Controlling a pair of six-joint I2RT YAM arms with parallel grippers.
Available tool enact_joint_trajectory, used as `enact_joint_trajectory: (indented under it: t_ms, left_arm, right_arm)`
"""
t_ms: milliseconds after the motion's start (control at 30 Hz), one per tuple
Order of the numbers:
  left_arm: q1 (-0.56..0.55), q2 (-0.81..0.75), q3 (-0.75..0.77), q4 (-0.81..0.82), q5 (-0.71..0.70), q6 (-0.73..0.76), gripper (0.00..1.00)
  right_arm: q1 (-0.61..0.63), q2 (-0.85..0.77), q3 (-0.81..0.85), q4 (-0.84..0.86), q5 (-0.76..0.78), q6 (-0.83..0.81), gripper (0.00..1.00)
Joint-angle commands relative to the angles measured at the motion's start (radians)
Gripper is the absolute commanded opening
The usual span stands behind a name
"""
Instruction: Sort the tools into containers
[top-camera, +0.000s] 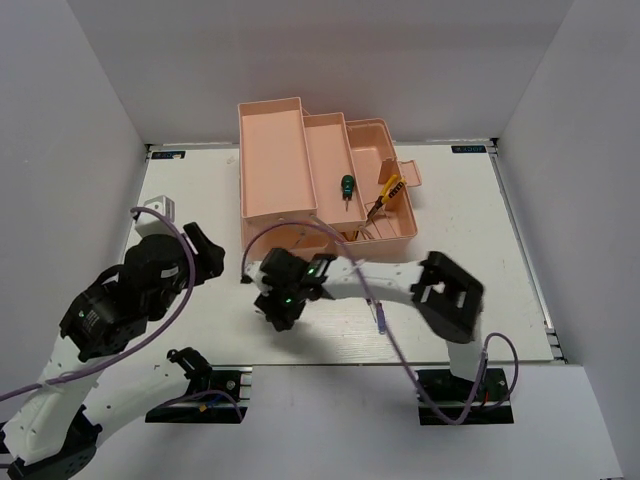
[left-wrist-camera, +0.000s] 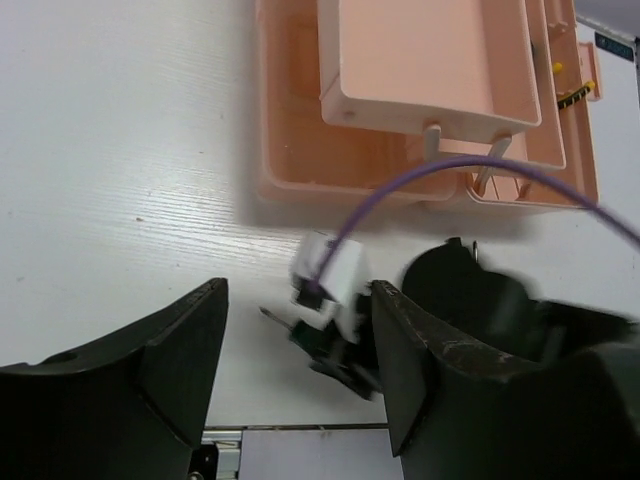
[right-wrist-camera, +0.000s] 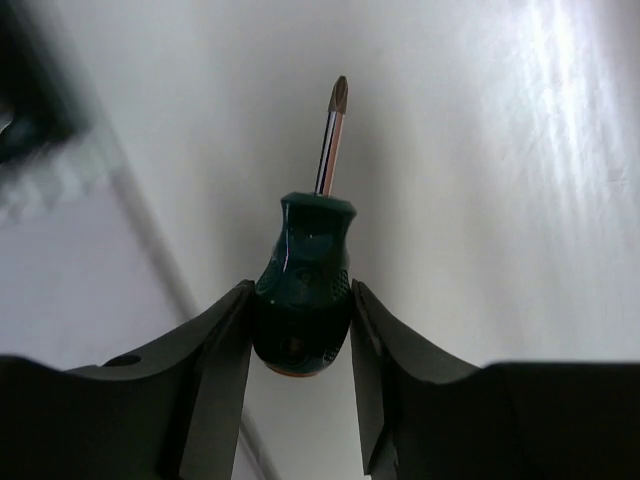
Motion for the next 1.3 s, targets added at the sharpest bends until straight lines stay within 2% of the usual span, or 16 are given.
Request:
enact_joint_trajectory:
  t_ms: [0,67,133,167,233,333,433,500,600,667,700,867,1033,1133,1167,1267]
  left_arm:
    - [-0.001,-0.014,-0.077,0.105,0.07,0.047,0.69]
    - [-0.001,-0.014,-0.1,0.171,0.096,0.074,0.67]
    - [-0.001,-0.005,-0.123,0.21,0.136,0.108,0.62]
    - [-0.001,0.012,-0.123,0.256,0.175,0.125,0.6]
    - [-0.001,0.038,-0.146,0.301,0.223,0.157,0.44]
    - [-0.001,0.111,-0.175,0.393,0.347,0.214,0.22]
    - [-0.013,0.182,-0.2,0.471,0.487,0.249,0.19]
    - [-0.013,0.25,-0.232,0.525,0.585,0.261,0.22]
    - [-0.022,0.314,-0.26,0.585,0.671,0.261,0.38]
    - [-0.046,0.352,-0.271,0.585,0.682,0.261,0.56]
    - [-0.047,0.353,-0.271,0.585,0.682,0.261,0.59]
    - [-0.085,0.391,-0.261,0.608,0.659,0.261,0.65]
    - [-0.138,0.494,-0.252,0.666,0.671,0.261,0.65]
    - [-0.171,0.611,-0.223,0.708,0.682,0.251,0.65]
    - [-0.194,0.645,-0.187,0.696,0.658,0.24,0.65]
    - [-0.243,0.797,-0.085,0.644,0.624,0.226,0.65]
  right_arm:
    - [-0.118,-0.267,-0.041,-0.155,-0.478,-0.392,0.0]
    - [-0.179,-0.435,-0.116,-0.252,-0.622,-0.585,0.0]
    - [-0.224,-0.565,-0.217,-0.283,-0.607,-0.691,0.0]
    - [-0.251,-0.654,-0.239,-0.28,-0.532,-0.706,0.0]
    - [-0.29,-0.783,-0.308,-0.198,-0.452,-0.696,0.0]
    - [-0.336,-0.934,-0.397,-0.072,-0.195,-0.691,0.0]
    - [-0.379,-0.928,-0.368,-0.04,-0.02,-0.644,0.0]
    - [-0.422,-0.893,-0.33,0.0,0.021,-0.601,0.0]
    - [-0.469,-0.79,-0.235,0.048,0.048,-0.5,0.0]
    - [-0.501,-0.671,-0.103,0.037,0.085,-0.439,0.0]
    - [-0.511,-0.638,-0.03,0.027,0.085,-0.421,0.0]
    - [-0.602,-0.41,0.167,-0.055,0.101,-0.339,0.0]
    - [-0.64,-0.244,0.369,-0.177,-0.039,-0.277,0.0]
    - [-0.664,-0.179,0.404,-0.228,-0.135,-0.26,0.32]
    - [-0.678,-0.173,0.385,-0.223,-0.166,-0.265,0.52]
    - [-0.696,-0.19,0.365,-0.223,-0.238,-0.256,0.75]
